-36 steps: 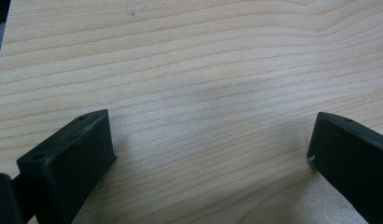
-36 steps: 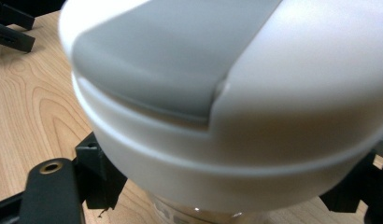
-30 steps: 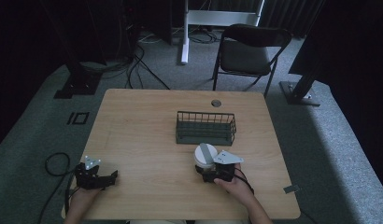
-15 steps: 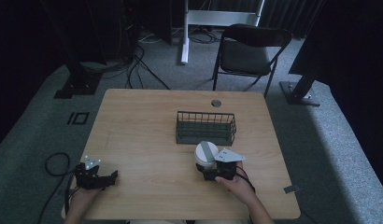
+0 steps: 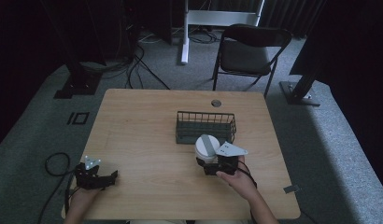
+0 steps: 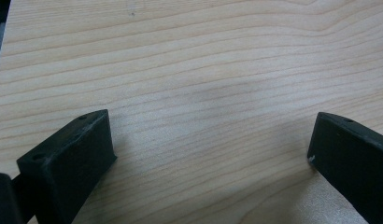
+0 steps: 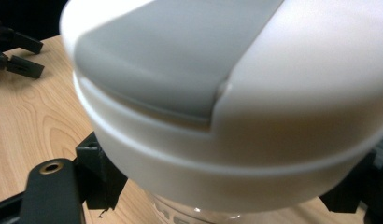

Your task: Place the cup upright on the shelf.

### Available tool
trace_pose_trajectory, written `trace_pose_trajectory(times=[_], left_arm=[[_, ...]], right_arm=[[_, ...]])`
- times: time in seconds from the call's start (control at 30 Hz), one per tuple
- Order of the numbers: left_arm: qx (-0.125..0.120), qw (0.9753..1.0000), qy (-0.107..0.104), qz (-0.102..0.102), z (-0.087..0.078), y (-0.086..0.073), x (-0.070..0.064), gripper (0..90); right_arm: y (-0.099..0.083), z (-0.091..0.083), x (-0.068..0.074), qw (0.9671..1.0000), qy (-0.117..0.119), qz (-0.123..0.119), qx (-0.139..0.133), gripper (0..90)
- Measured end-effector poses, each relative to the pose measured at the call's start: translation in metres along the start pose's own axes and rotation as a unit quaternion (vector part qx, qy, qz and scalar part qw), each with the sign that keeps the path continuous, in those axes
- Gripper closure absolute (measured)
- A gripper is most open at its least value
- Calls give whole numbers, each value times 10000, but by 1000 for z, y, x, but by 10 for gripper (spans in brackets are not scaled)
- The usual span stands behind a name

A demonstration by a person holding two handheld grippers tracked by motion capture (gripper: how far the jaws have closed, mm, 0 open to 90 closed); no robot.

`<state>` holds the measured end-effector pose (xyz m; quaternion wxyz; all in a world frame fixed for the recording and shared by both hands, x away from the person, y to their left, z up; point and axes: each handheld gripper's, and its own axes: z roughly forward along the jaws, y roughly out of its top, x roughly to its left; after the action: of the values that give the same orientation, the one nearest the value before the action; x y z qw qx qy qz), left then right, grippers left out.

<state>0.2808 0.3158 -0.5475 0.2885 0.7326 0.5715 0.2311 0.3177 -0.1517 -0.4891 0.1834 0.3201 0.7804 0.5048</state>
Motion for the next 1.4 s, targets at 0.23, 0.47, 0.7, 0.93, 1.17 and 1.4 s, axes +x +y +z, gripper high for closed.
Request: trace_pose_trajectory(times=[0.23, 0.47, 0.7, 0.93, 1.17, 1.4], left_arm=[[-2, 10000, 0, -2, 0, 0, 0, 6], [1, 10000, 0, 1, 0, 0, 0, 6], [-2, 10000, 1, 0, 0, 0, 0, 6], [-2, 10000, 1, 0, 0, 0, 0, 6], [-2, 10000, 1, -1, 0, 0, 0, 5], [-4, 10000, -1, -4, 0, 0, 0, 6]], right_arm=[[21, -5, -3, 9998, -70, -23, -184, 185], [40, -6, -9, 9991, -273, -11, -322, 185], [54, -4, -16, 9975, -513, 142, -474, 185], [72, 2, -22, 9946, -807, 229, -609, 185], [80, 14, -34, 9920, -1026, 452, -587, 186], [87, 28, -46, 9880, -1372, 568, -431, 185]])
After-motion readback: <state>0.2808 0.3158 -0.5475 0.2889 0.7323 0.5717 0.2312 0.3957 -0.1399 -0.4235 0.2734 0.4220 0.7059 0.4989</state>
